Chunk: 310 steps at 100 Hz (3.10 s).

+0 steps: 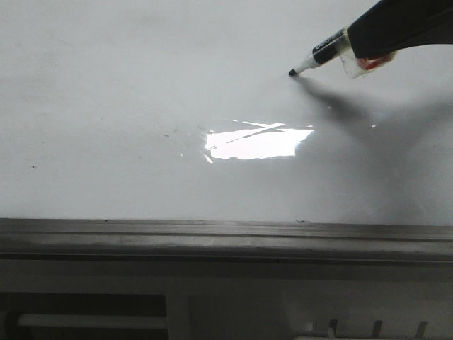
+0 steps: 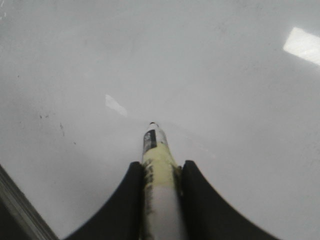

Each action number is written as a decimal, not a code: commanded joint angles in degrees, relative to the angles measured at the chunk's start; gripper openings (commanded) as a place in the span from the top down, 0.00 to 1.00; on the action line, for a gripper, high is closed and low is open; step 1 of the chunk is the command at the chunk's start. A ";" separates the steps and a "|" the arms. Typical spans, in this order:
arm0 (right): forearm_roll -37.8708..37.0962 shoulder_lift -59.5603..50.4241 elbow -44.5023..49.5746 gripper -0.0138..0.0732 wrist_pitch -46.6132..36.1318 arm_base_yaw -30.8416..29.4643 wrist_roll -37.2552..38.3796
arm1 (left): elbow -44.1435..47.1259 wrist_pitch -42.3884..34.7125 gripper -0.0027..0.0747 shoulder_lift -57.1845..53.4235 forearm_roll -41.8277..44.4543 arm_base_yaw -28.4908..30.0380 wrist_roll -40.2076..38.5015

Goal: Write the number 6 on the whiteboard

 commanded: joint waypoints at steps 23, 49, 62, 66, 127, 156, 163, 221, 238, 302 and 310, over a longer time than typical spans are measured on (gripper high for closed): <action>-0.24 0.40 -1.65 0.90 5.30 2.02 -0.02 | -1.60 -2.16 0.99 0.54 -1.11 0.13 -0.61; -0.24 0.40 -1.65 0.90 13.02 6.99 -0.02 | -1.60 -2.16 0.99 0.54 -1.11 0.13 -0.61; -1.94 0.16 -1.65 0.90 16.63 5.20 0.33 | -1.60 -2.16 0.99 0.54 -1.11 0.13 -0.61; -2.52 -0.31 -1.65 0.90 16.67 4.11 1.15 | -1.60 -2.16 0.99 0.54 -1.11 0.13 -0.61; -2.42 -0.03 -4.13 0.90 11.46 1.79 1.61 | -1.60 -2.16 0.99 0.54 -1.11 0.13 -0.61; -0.99 2.67 -4.23 0.90 9.99 2.66 1.61 | -1.60 -2.14 0.99 0.54 -1.11 0.13 -0.61; -0.53 2.93 -4.23 0.90 9.86 2.66 1.61 | -1.60 -2.14 0.99 0.54 -1.11 0.13 -0.61; -0.26 -6.51 -15.33 0.90 26.36 10.52 -1.57 | -1.83 4.58 0.69 2.33 -0.22 0.13 5.00; -0.26 -4.50 -15.61 0.90 29.95 13.78 -2.11 | -4.82 11.21 0.36 8.37 0.60 0.13 13.64; 0.06 3.33 -15.61 0.90 23.22 26.64 -3.48 | -19.18 24.80 0.40 33.99 -4.42 -7.64 34.10; 0.75 3.33 -15.61 0.90 23.22 27.25 -3.48 | -19.28 22.42 0.40 34.93 -4.95 -8.61 34.10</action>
